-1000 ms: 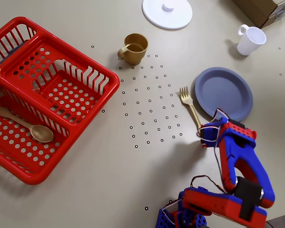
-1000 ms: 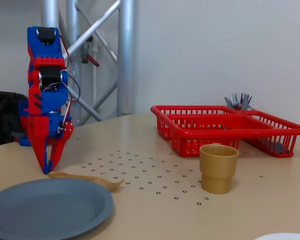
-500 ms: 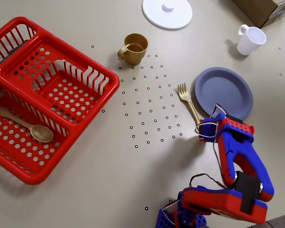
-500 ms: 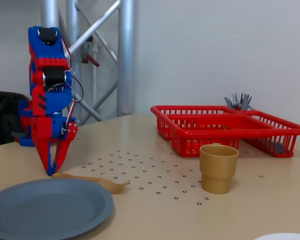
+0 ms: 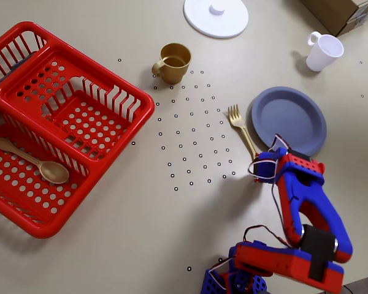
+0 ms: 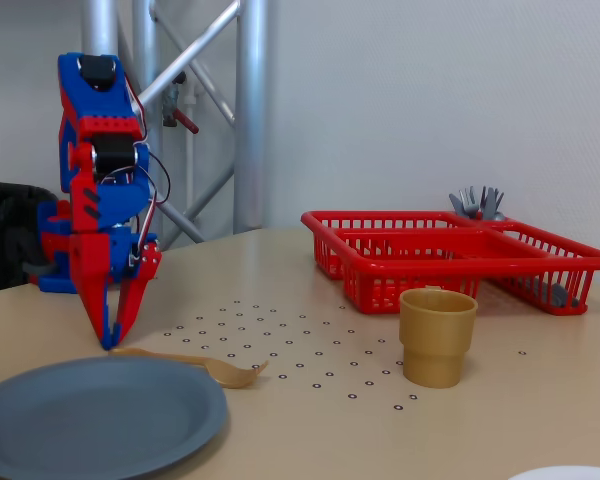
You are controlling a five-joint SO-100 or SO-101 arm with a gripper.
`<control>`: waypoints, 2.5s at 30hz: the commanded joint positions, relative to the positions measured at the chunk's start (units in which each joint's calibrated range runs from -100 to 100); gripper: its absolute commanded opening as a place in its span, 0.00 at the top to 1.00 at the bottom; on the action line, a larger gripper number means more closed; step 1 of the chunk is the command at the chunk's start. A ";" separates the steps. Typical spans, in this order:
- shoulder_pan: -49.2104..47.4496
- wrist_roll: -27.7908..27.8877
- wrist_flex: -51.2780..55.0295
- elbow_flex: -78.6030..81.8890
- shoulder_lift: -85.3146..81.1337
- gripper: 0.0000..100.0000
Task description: Push the fork on the left side of the plate
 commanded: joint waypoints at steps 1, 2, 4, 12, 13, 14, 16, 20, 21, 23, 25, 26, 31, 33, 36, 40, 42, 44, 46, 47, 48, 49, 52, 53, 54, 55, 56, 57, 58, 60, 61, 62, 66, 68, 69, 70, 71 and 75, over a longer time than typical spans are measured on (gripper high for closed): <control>0.01 0.29 -0.17 4.67 -4.90 1.00; -0.14 0.20 -0.09 6.57 -7.01 1.00; -0.57 -0.54 1.68 8.48 -10.22 1.00; -11.12 -16.65 8.11 4.40 -13.77 1.00; -13.35 -19.78 9.48 1.77 -13.43 1.00; -15.50 -23.30 10.13 -0.77 -13.10 1.00; -19.59 -30.48 10.21 -5.94 -12.00 1.00; -24.98 -39.66 10.21 -17.09 -7.77 1.00; -25.77 -41.27 9.64 -19.08 -6.84 1.00; -26.84 -44.20 7.31 -21.80 -4.98 1.00; -27.34 -47.23 4.17 -23.98 -2.87 1.00; -27.63 -47.91 3.12 -24.79 -1.85 1.00; -27.92 -51.14 -1.06 -29.51 3.81 1.00; -27.42 -51.23 -1.14 -31.87 6.43 1.00; -26.34 -51.18 -1.14 -35.31 10.91 1.00; -25.33 -50.84 -1.30 -39.48 15.90 1.00; -24.76 -50.65 -1.38 -41.20 17.93 1.00; -24.19 -50.40 -1.62 -42.56 19.70 1.00; -23.61 -50.06 -1.70 -43.65 21.14 1.00; -23.25 -49.96 -1.70 -44.20 21.65 1.00; -22.97 -49.87 -1.70 -44.74 22.24 1.00; -22.75 -49.77 -1.70 -45.38 22.83 1.00; -21.89 -49.52 -1.70 -47.28 24.35 1.00; -21.67 -49.47 -1.70 -47.82 24.69 1.00; -21.39 -49.43 -1.70 -48.37 25.11 1.00; -21.10 -49.23 -1.70 -48.91 25.53 1.00; -20.74 -49.13 -1.70 -49.45 25.96 1.00; -20.45 -49.04 -1.70 -49.91 26.21 1.00; -20.17 -48.84 -1.70 -50.36 26.46 1.00; -19.74 -48.69 -1.54 -51.36 27.23 1.00; -19.52 -48.64 -1.38 -51.99 27.73 1.00; -19.38 -48.64 -1.06 -52.90 28.32 1.00; -18.73 -48.74 -0.74 -55.89 30.01 1.00; -18.37 -48.60 -0.74 -56.98 30.69 1.00; -18.08 -48.50 -0.74 -57.43 30.94 1.00; -17.87 -48.50 -0.74 -57.89 31.20 1.00; -17.65 -48.45 -0.74 -58.16 31.37 1.00; -17.15 -48.35 -0.74 -58.52 31.62 1.00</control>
